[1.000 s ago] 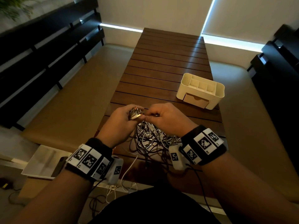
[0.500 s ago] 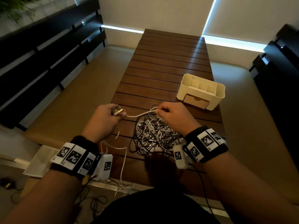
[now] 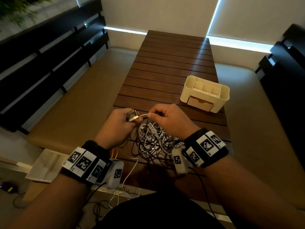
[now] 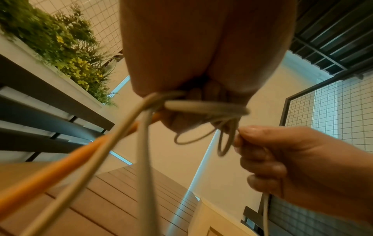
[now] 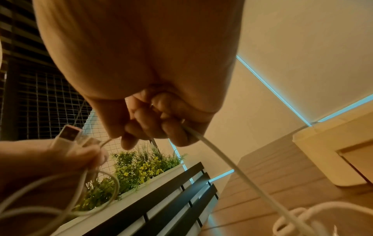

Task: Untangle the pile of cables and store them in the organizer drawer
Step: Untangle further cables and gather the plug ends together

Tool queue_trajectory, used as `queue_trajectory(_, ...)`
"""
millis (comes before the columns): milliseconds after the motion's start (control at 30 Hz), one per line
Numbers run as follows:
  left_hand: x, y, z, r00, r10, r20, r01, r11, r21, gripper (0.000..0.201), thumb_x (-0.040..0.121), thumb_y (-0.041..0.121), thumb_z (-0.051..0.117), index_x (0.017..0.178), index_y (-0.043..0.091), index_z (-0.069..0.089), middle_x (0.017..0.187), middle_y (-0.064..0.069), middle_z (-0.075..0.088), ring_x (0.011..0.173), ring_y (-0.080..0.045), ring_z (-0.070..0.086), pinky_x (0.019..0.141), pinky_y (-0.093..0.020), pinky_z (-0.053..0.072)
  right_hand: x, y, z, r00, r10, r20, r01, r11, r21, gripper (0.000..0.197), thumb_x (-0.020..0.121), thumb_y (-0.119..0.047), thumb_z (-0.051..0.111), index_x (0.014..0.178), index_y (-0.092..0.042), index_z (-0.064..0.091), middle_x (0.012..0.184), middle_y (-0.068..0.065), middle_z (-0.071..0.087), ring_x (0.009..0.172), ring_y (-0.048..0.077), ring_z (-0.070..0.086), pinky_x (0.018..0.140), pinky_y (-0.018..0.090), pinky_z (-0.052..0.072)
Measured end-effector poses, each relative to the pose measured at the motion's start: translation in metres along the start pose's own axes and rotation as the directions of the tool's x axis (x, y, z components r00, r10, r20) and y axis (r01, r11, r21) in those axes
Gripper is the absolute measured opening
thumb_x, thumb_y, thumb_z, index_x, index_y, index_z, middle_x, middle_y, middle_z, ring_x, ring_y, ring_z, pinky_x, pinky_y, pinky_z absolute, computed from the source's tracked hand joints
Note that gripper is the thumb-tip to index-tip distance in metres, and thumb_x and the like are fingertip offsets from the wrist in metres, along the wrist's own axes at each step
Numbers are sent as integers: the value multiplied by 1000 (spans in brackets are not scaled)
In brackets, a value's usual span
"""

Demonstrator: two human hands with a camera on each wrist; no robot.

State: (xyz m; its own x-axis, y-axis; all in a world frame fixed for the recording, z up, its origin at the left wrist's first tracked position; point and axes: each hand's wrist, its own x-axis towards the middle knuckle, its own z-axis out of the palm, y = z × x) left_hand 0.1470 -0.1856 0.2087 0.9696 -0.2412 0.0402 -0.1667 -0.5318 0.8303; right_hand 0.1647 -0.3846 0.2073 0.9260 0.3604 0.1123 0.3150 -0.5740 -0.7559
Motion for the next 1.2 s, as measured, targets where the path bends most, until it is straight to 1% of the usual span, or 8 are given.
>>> queue_trajectory(200,3,-8,-28,925,-150,-350,57,964,-261,19,97,25,62,83,12,63,69,1,55,61,-13,50,58,-30,45,-8,23,11,975,221,5,-220,967,130,26,102,-39,53,86,-22,66,65,-7,52,51,2,43,49,16,37)
queue_trajectory(400,4,-23,-28,964,-260,-47,260,965,4,14,96,20,65,83,15,69,66,-1,57,56,-9,46,53,-24,36,-5,31,1,959,247,-140,-239,969,71,21,100,-35,56,97,-20,71,75,-8,60,60,2,49,55,15,40)
queue_trajectory(533,7,-29,-27,953,-257,-158,254,966,-40,17,97,24,63,109,14,70,78,-4,62,60,-11,47,53,-24,38,1,27,-5,978,199,-65,-207,966,-152,19,98,-32,61,98,-17,73,87,-9,63,77,4,58,67,22,46)
queue_trajectory(633,9,-22,-26,972,-168,-162,169,986,-9,20,96,26,63,115,22,69,84,6,64,57,-4,48,51,-15,37,4,15,-2,990,141,17,-137,977,-164,16,97,-32,63,96,-19,73,91,-11,62,82,1,59,70,21,47)
queue_trajectory(733,11,-9,-15,999,-45,3,45,999,9,20,94,26,66,114,24,69,96,13,68,73,5,62,62,-13,44,8,0,4,999,32,40,-26,990,-136,13,96,-29,63,92,-21,72,86,-14,59,76,-3,55,68,16,42)
queue_trajectory(833,11,-4,-2,995,20,102,-20,1000,-4,15,95,27,64,88,14,69,74,6,64,61,-6,54,59,-24,43,11,-9,2,998,-59,-33,55,994,-98,11,96,-25,63,92,-19,71,84,-15,57,74,-3,53,65,11,43)
queue_trajectory(1000,13,-1,-16,994,59,-95,-63,997,-42,33,97,23,62,77,-3,60,61,-4,47,49,-6,36,47,-17,31,5,3,1,999,20,-28,-20,1000,21,17,100,-32,57,91,-23,68,71,-4,61,56,2,50,52,15,42)
queue_trajectory(1200,22,-20,-48,962,-116,-246,97,991,-88,29,98,27,61,82,3,62,60,0,47,49,-9,39,51,-30,35,-10,31,5,971,221,-87,-211,971,108,22,101,-32,54,91,-19,68,69,-6,56,55,0,45,56,21,39)
